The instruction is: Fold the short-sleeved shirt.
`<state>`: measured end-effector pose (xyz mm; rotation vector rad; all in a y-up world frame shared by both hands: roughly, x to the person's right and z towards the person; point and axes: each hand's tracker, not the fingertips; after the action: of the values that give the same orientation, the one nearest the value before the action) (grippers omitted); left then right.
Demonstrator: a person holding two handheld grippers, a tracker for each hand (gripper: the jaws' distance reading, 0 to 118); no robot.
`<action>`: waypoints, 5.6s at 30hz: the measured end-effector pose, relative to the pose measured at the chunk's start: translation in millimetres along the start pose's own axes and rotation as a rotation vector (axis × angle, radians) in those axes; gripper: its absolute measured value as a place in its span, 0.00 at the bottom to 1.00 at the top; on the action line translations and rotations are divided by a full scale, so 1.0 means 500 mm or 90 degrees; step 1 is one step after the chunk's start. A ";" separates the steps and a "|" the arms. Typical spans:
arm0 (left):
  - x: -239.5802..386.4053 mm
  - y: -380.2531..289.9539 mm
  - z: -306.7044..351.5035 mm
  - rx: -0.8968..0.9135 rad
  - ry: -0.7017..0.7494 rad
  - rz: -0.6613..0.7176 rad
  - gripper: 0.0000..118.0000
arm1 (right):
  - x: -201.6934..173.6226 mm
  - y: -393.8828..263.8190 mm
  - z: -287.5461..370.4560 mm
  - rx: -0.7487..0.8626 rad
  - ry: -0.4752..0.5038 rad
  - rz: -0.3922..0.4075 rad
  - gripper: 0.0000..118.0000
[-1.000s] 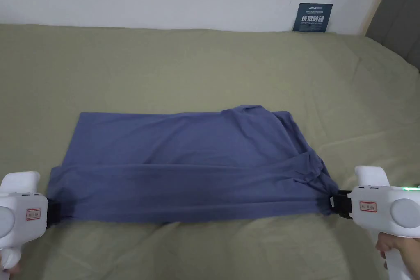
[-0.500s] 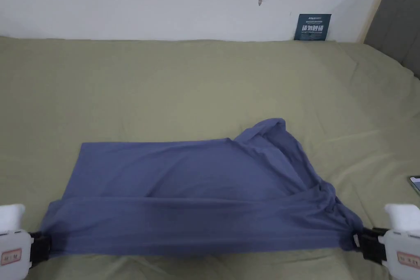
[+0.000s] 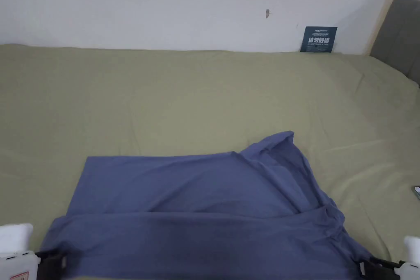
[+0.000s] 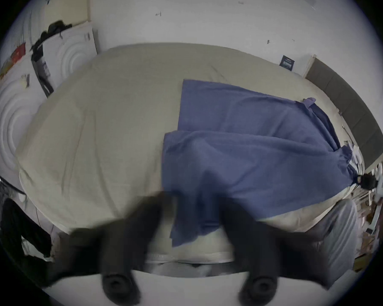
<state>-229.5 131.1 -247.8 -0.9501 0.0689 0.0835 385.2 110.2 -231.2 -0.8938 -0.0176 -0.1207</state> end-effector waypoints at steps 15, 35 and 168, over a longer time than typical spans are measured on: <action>0.020 0.175 -0.042 0.081 -0.002 0.045 0.00 | -0.112 0.178 -0.013 0.140 -0.015 0.053 0.00; 0.060 0.425 -0.384 -0.047 0.084 -0.022 0.91 | -0.123 0.369 -0.243 0.066 -0.045 0.105 0.00; -0.235 0.049 -0.163 -0.220 -0.405 0.310 0.05 | -0.480 0.035 0.030 0.289 0.014 0.136 0.00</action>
<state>-350.5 73.9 -303.7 -1.1952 -0.3141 0.8643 149.4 156.4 -251.2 -0.4367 0.0692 0.0726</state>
